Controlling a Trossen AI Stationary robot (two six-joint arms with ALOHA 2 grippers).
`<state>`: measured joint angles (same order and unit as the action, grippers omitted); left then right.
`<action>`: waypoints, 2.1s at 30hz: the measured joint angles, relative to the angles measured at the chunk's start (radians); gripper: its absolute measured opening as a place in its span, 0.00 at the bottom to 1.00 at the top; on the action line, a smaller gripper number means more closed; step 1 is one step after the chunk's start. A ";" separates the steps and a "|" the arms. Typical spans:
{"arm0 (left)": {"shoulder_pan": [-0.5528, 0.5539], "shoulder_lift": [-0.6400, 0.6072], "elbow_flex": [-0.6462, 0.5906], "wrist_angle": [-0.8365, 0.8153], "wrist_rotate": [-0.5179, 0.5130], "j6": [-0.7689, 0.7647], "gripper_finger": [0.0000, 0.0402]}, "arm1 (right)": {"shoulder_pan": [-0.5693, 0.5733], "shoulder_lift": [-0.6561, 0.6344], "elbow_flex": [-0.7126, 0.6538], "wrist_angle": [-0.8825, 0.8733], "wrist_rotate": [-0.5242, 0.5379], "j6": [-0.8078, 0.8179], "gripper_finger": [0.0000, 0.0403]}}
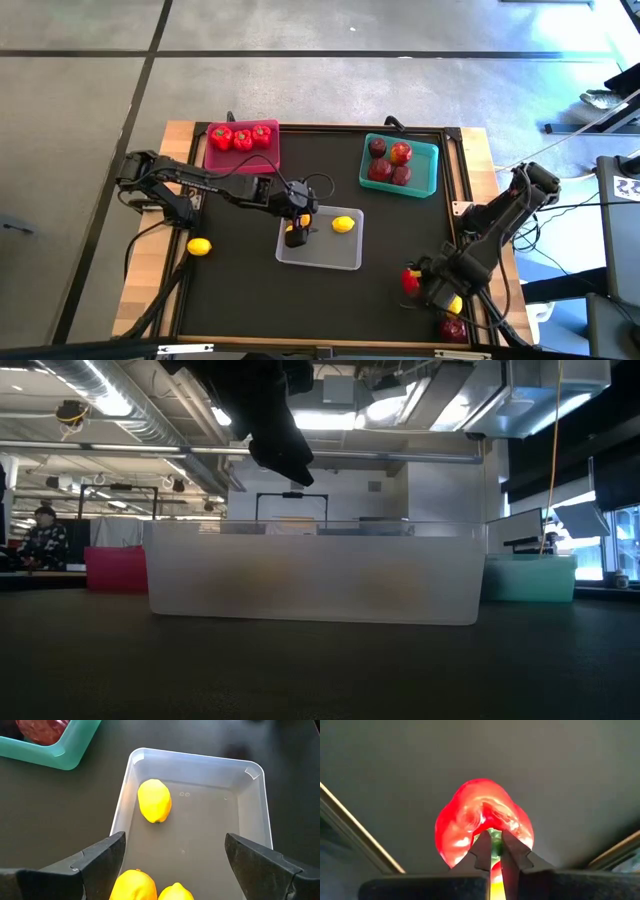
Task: Sort produce into baskets
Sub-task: Put the bell pepper into the red bin
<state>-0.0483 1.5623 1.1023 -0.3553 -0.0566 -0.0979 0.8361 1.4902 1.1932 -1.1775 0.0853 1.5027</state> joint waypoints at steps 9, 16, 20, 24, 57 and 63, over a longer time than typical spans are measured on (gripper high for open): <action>0.003 -0.076 0.019 -0.133 0.000 0.021 0.84 | -0.178 0.000 0.095 -0.052 0.099 -0.318 0.04; 0.002 -0.172 0.020 -0.159 0.000 0.018 0.84 | -0.317 0.000 0.173 -0.050 0.189 -0.560 0.05; 0.001 -0.183 0.020 -0.186 0.000 0.012 0.84 | -0.385 0.000 0.210 -0.044 0.257 -0.679 0.05; 0.001 -0.214 0.020 -0.241 -0.004 -0.024 0.84 | -0.458 0.000 0.218 -0.019 0.291 -0.797 0.06; 0.091 -0.316 -0.246 0.111 -0.208 -0.123 0.84 | -1.145 0.288 0.218 0.539 -0.083 -1.616 0.06; 0.111 -0.272 -0.246 0.130 -0.211 -0.075 0.84 | -1.144 0.326 0.218 0.524 -0.096 -1.616 0.06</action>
<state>0.0623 1.2908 0.8566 -0.2249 -0.2672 -0.1733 -0.3080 1.8163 1.4113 -0.6534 -0.0106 -0.1135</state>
